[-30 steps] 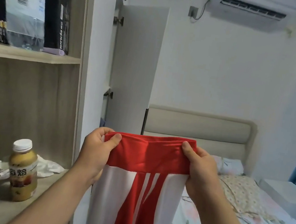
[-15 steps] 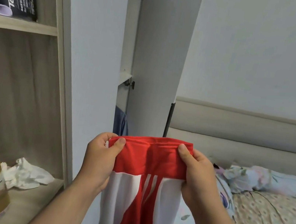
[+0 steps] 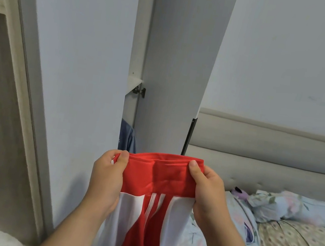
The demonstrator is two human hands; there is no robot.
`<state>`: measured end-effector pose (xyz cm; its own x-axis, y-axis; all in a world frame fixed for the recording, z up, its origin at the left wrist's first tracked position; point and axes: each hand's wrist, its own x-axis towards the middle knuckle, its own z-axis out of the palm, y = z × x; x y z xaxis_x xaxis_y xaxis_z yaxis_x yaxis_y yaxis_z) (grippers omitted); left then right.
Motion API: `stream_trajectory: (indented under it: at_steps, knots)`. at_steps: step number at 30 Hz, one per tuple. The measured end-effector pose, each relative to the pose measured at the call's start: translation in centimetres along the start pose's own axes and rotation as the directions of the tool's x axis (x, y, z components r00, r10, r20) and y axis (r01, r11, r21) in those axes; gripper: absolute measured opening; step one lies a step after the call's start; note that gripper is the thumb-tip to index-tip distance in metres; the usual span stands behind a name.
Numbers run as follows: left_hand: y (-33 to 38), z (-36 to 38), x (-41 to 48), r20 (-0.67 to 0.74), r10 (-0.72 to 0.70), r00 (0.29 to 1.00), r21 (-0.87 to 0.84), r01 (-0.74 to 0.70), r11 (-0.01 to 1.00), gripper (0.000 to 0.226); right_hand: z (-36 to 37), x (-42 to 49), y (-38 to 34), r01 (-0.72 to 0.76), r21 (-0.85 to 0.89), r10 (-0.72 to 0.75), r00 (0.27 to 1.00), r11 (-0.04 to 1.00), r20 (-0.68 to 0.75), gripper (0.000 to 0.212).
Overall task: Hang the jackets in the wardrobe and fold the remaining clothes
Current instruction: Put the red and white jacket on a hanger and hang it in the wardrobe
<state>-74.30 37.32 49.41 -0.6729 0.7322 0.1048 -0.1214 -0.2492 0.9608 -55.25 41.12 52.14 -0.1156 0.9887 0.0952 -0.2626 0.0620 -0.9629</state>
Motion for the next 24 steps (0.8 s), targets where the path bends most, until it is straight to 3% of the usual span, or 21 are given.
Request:
stream_trajectory:
  at_steps: [12, 24]
  knots:
    - [-4.5, 4.9, 8.8, -0.033, -0.019, 0.999, 0.003, 0.019, 1.0, 0.016, 0.0, 11.0, 4.2, -0.006, -0.038, 0.004, 0.999, 0.999, -0.053, 0.025]
    - [-11.9, 9.9, 20.3, -0.152, -0.049, 0.987, -0.013, 0.047, 0.999, 0.019, 1.4, 28.0, 10.8, -0.075, -0.058, 0.085, 0.976, 0.996, 0.2, 0.019]
